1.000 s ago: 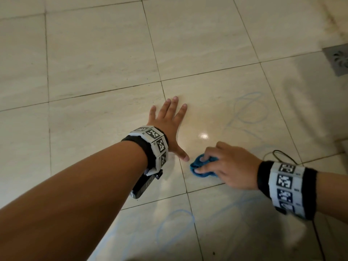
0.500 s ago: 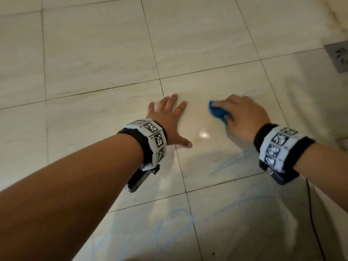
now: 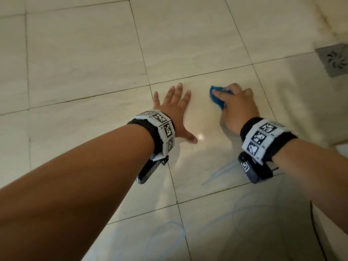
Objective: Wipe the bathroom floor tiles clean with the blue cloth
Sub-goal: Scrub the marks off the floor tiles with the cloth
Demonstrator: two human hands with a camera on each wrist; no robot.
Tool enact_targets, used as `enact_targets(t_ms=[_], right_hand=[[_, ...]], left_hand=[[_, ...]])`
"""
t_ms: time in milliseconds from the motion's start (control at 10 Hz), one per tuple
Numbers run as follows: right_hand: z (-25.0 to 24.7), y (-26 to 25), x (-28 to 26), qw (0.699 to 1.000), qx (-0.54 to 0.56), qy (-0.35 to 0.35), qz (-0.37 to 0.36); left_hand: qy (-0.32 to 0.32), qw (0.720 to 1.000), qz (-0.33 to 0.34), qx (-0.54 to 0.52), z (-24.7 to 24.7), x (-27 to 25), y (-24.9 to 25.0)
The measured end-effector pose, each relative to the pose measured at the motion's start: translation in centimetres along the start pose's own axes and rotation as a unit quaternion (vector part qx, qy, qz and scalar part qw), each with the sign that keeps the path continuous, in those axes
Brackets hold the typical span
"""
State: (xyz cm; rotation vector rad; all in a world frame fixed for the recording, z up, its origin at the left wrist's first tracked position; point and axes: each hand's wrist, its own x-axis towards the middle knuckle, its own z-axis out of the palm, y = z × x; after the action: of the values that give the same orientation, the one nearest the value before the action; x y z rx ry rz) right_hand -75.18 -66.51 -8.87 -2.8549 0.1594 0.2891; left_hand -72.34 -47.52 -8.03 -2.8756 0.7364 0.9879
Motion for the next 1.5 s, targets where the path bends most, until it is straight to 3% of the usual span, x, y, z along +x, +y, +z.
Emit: enact_targets(t_ms=[100,200,300,500,600,700,800,900,1000,1100,1200,1300,1400,1500], right_hand=[[0.9,-1.8,-1.8,0.990,-0.059,-0.039,-0.125],[0.3,0.6,0.4,0.993,-0.047,0.005,-0.107],[-0.7,2.4,2.2,0.999,0.020,0.039,0.022],[0.7,-1.2,-1.8,0.982,-0.049,-0.026,-0.182],[-0.1,1.6,0.4,0.992,-0.024,0.013,-0.119],[-0.7,2.8,2.2,0.997,0.023,0.069,0.026],[0.6,0.2,0.2,0.999,-0.028,0.036,-0.026],[1.0,0.4,-0.8,0.990,-0.028,0.000,-0.135],[-0.1,3.5,1.4,0.997,0.040,0.049,-0.032],[-0.3,2.3,0.9,0.998,0.042,0.053,0.020],[0.7,0.2,-1.2,0.995,0.016,-0.010,-0.101],[-0.3,2.0,-0.2,0.992,0.068,-0.004,-0.109],[-1.5,3.9,1.1,0.996,0.085,0.039,-0.006],[-0.8,2.2,-0.6,0.998,0.058,0.010,-0.037]], left_hand=[[-0.002,1.000,0.004,-0.004,0.5,0.4,0.1],[0.006,1.000,0.005,-0.005,0.9,0.5,-0.1],[0.007,1.000,0.003,-0.011,0.9,0.6,-0.1],[0.016,1.000,0.005,-0.018,1.0,0.5,-0.1],[0.014,1.000,0.006,-0.019,0.9,0.5,-0.1],[0.016,1.000,0.008,-0.024,1.0,0.6,-0.2],[0.019,0.999,0.008,-0.024,1.1,0.6,-0.2],[0.016,0.999,0.009,-0.026,1.1,0.6,-0.2],[0.020,0.999,0.010,-0.027,1.1,0.6,-0.3],[0.017,1.000,0.009,-0.025,1.0,0.6,-0.3],[0.016,1.000,0.005,-0.022,1.0,0.6,-0.2],[0.015,1.000,0.004,-0.023,1.0,0.6,-0.2],[0.016,1.000,0.004,-0.024,1.0,0.6,-0.2],[0.012,1.000,0.001,-0.022,1.0,0.6,-0.2]])
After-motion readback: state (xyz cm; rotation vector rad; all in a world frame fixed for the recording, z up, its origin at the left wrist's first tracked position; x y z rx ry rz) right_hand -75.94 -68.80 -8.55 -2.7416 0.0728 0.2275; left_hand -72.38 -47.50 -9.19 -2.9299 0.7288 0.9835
